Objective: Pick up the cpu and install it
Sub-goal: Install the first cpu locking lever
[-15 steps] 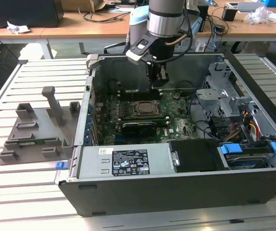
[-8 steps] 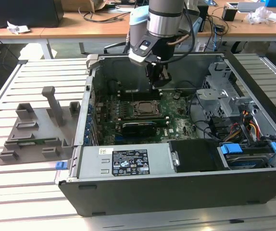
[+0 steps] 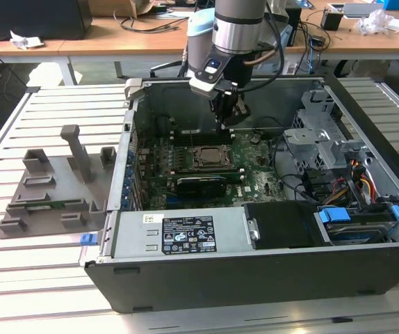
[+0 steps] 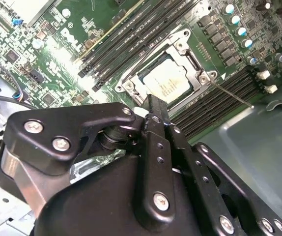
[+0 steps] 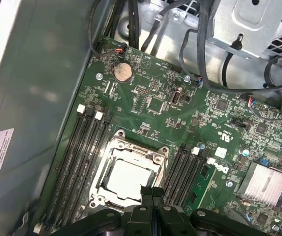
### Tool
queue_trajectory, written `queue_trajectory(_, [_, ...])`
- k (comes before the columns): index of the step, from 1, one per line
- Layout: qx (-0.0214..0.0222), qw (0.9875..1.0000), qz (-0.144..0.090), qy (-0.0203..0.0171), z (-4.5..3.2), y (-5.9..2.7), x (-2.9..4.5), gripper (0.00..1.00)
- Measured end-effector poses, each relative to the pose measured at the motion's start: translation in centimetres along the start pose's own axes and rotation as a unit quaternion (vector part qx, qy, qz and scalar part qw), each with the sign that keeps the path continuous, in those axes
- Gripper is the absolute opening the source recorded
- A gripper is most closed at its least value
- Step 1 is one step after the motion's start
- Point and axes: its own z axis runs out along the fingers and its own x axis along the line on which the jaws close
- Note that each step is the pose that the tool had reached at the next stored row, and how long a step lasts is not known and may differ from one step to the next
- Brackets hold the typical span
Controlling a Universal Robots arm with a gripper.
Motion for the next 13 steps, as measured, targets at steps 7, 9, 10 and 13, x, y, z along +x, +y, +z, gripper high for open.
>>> queue_trajectory(7, [-0.0013,0.9996,-0.028,-0.0023,0.00,0.00,0.00,0.11])
queue_trajectory(9, [-0.0018,0.9992,-0.040,-0.0034,0.00,0.00,0.00,0.11])
queue_trajectory(10, [-0.0022,0.9989,-0.048,-0.0040,0.00,0.00,0.00,0.11])
queue_trajectory(13, [-0.0030,0.9979,-0.065,-0.0054,0.00,0.00,0.00,0.11])
